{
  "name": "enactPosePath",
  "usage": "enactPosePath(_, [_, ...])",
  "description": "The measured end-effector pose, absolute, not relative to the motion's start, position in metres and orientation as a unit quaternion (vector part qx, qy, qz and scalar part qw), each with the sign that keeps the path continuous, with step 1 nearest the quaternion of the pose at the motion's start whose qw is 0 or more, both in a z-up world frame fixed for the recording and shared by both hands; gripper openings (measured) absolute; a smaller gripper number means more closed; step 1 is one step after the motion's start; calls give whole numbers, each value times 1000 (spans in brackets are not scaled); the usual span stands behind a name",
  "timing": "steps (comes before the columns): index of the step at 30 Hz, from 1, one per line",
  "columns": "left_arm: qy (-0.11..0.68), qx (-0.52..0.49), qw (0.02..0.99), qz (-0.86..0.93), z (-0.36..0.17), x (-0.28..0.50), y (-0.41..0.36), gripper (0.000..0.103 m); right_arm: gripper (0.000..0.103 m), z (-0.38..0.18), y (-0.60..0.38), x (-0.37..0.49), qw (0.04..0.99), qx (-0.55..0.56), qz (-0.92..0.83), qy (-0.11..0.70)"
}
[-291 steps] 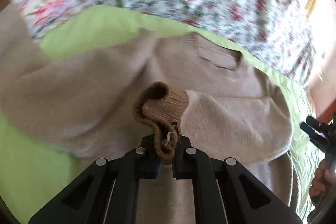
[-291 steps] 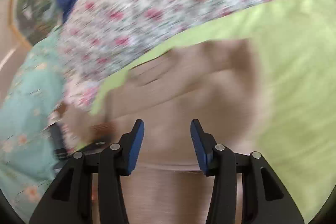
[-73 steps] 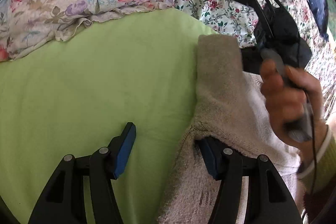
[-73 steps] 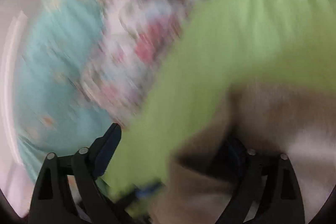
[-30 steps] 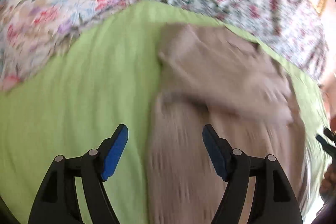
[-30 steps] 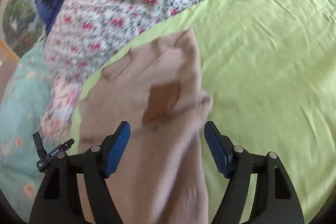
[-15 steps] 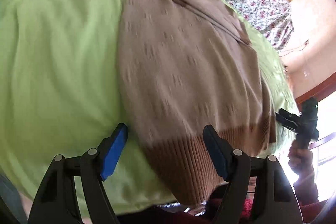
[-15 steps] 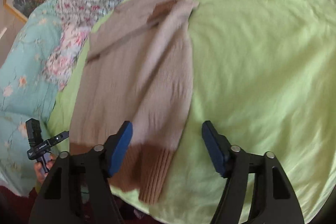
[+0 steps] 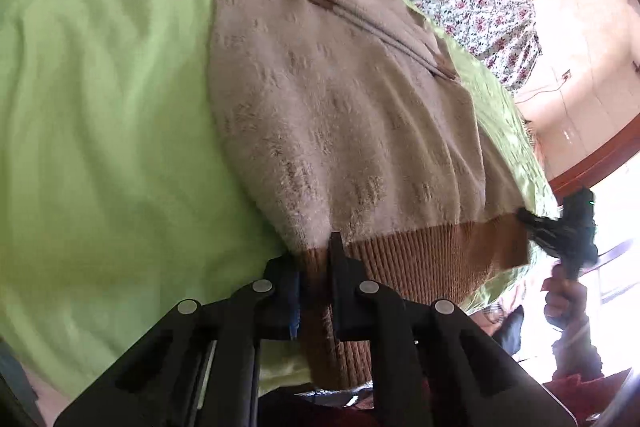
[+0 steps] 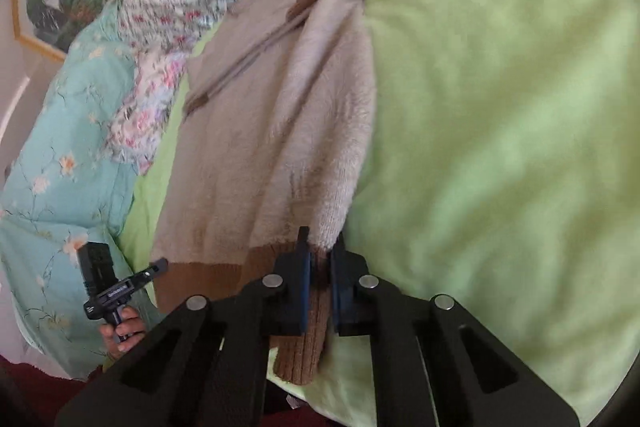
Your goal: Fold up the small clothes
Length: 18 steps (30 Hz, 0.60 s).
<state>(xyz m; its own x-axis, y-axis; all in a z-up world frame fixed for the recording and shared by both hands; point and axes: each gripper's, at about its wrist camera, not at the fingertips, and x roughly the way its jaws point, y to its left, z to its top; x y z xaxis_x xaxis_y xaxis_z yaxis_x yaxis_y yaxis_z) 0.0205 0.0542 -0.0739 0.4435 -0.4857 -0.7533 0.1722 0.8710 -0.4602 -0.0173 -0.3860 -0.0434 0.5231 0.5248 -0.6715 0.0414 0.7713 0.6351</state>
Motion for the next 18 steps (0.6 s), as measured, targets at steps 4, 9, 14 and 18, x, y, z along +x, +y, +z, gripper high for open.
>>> enactPosePath(4, [479, -163, 839, -201, -66, 11, 67, 10, 7, -11, -390, -52, 835, 288, 165, 439])
enactPosePath(9, [505, -173, 821, -203, -84, 19, 75, 18, 10, -39, -382, -47, 822, 274, 142, 479])
enactPosePath(14, [507, -180, 813, -223, -88, 16, 71, 34, 17, -52, -379, -46, 814, 264, 161, 491])
enactPosePath(18, [492, -167, 823, -231, -86, 17, 58, 27, 20, -55, -363, -43, 813, 250, 175, 495])
